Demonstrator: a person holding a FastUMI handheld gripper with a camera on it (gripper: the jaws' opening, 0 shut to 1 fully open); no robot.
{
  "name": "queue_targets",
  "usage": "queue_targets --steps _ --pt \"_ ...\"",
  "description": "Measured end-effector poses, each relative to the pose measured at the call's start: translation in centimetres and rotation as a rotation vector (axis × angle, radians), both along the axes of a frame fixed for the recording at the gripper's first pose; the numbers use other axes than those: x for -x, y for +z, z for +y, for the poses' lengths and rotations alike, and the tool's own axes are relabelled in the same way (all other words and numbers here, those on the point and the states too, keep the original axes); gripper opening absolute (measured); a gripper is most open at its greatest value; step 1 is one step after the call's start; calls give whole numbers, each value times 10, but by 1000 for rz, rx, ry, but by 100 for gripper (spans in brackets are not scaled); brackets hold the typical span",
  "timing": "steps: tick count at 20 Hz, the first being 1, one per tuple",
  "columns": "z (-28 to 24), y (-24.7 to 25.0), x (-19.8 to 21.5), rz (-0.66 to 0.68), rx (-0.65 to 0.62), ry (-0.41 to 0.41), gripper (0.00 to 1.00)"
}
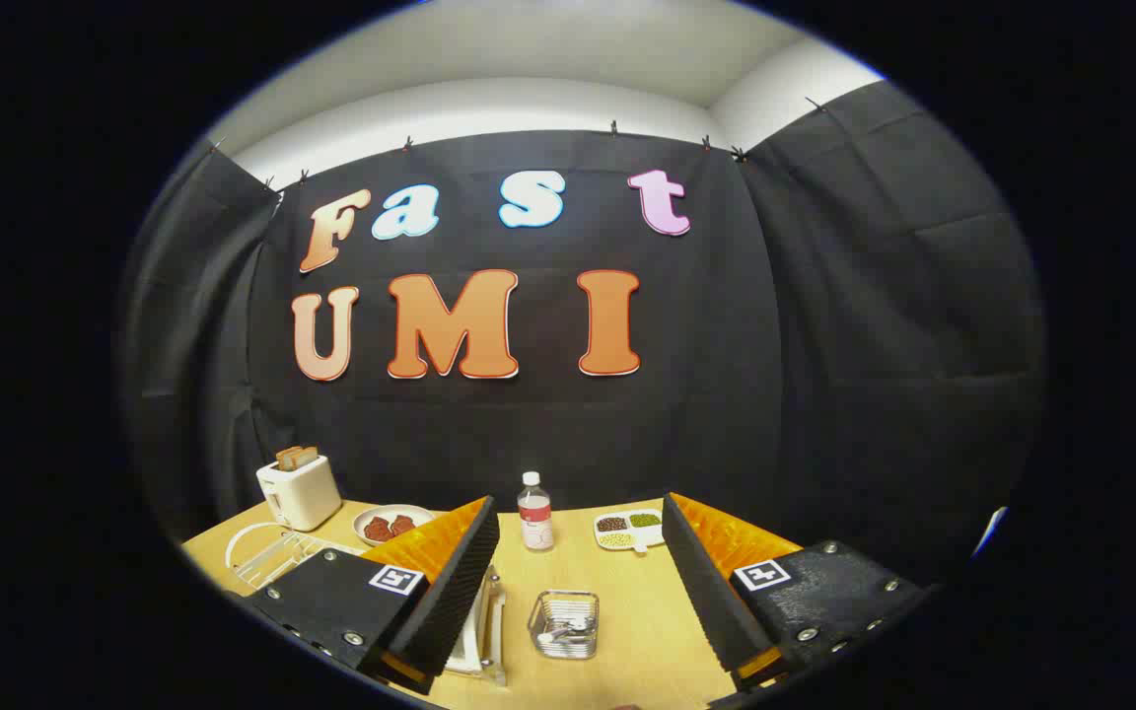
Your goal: Take the plate from the dish rack, then take the spoon from the basket and place it into the plate.
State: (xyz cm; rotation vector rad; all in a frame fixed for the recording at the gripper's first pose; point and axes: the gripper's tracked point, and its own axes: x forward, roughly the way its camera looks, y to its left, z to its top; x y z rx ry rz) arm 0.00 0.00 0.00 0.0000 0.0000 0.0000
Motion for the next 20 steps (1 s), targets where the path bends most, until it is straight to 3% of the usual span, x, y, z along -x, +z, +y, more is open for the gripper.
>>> queue_targets --steps 8,20 --pt "50 0 65 51 -42 -34 99" --pt "75 -11 75 132 -80 -22 99"
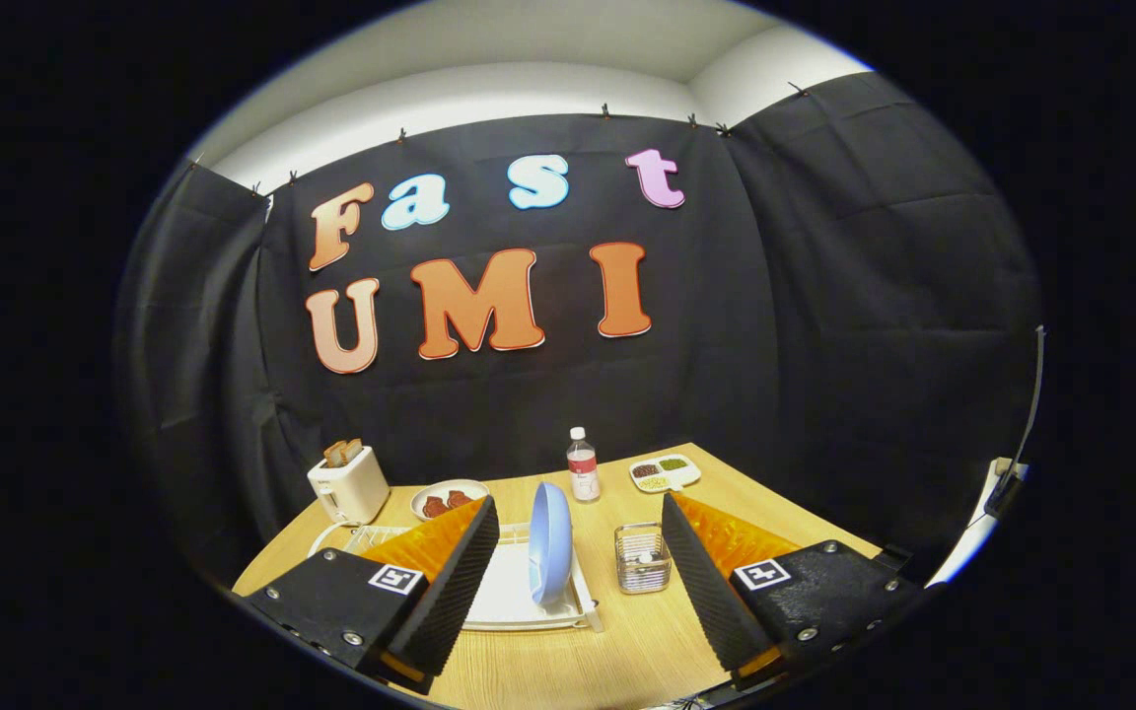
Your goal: Take the plate from the dish rack, then take the spoon from the basket and place it into the plate.
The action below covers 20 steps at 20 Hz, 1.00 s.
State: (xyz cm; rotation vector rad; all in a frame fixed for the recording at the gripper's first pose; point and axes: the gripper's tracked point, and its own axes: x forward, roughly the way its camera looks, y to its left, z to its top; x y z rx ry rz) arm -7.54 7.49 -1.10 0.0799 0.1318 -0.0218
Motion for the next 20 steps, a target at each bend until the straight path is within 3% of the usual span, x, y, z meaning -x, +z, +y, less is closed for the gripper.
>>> queue_targets --steps 12,20 --pt "43 -38 -85 62 45 85 98" --pt "42 -95 -154 127 161 73 99"
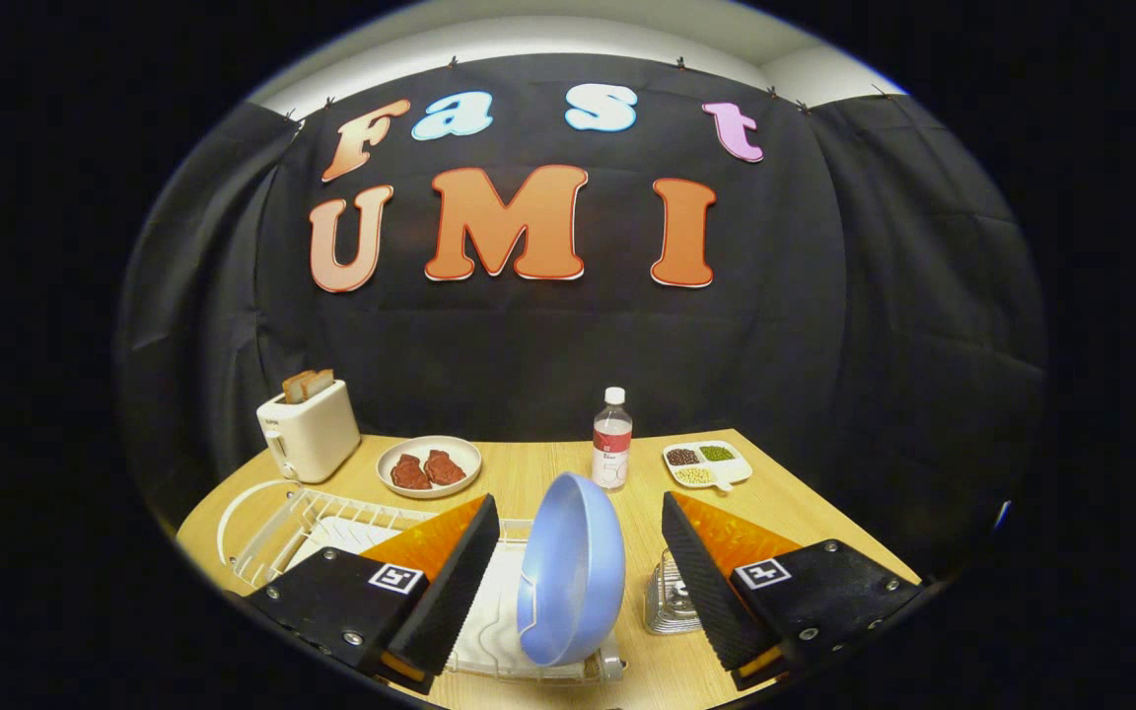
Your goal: Take the plate from the dish rack, then take the spoon from the basket and place it into the plate.
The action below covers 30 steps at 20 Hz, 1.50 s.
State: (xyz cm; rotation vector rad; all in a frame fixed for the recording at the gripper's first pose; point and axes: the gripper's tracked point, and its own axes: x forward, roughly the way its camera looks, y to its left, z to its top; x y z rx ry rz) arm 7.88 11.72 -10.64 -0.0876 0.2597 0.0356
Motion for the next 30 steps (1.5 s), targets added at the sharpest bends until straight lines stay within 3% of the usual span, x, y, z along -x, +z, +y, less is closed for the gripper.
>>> queue_targets --steps 5,11,13,16,22,30 --pt "-1 -36 -26 88 -51 -5 99" --pt "15 -70 -34 200 -62 46 96" --pt "16 -78 -35 231 -63 47 78" --pt "9 -75 -41 240 -55 10 36" --pt "-7 -49 -48 208 33 -49 29" --pt "-4 -32 -45 186 155 -52 29"
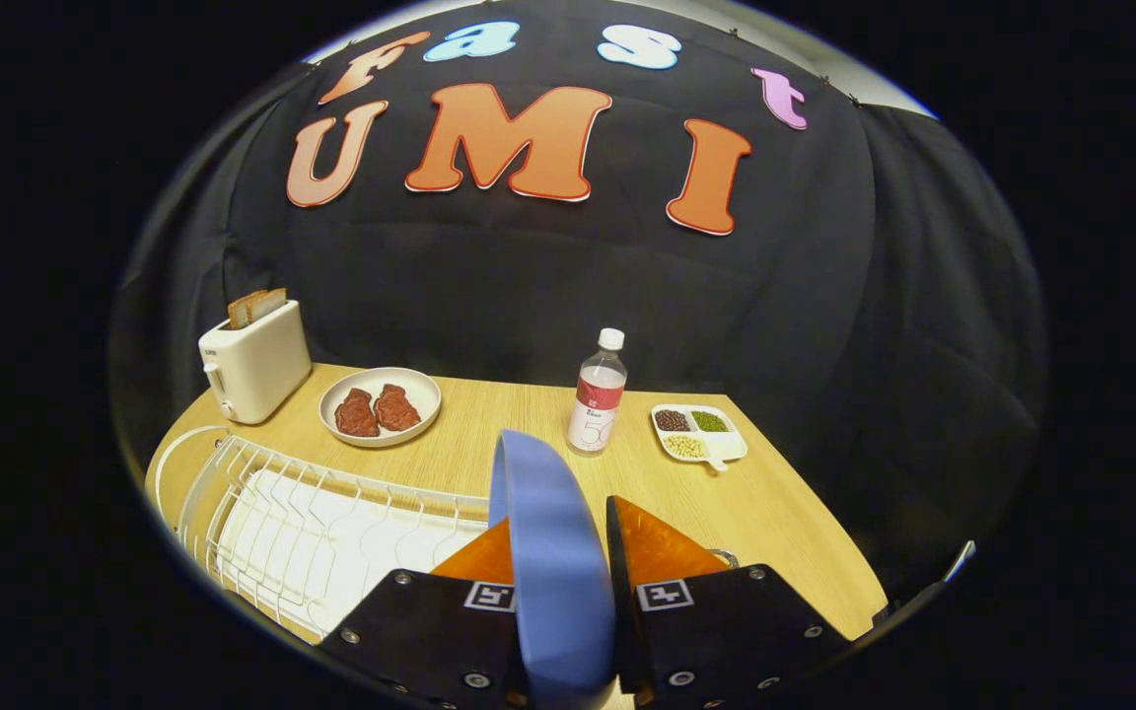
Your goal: Take the plate from the dish rack, then take the spoon from the basket and place it into the plate.
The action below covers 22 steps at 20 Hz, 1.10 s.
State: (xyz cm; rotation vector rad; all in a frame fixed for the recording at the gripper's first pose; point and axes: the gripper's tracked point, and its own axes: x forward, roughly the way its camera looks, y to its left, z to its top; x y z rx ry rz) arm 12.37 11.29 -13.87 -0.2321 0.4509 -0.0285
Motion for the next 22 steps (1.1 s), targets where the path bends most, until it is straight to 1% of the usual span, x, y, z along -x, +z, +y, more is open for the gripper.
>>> queue_targets --steps 4,8,12,15,20,22 --pt "5 13 4 -26 25 18 28" --pt "7 33 12 -50 -14 10 28" --pt "9 57 35 -74 -55 24 28" --pt "11 68 62 -79 -118 36 28" --pt "21 75 117 -64 -315 53 29" --pt "23 71 141 -54 -374 63 29"
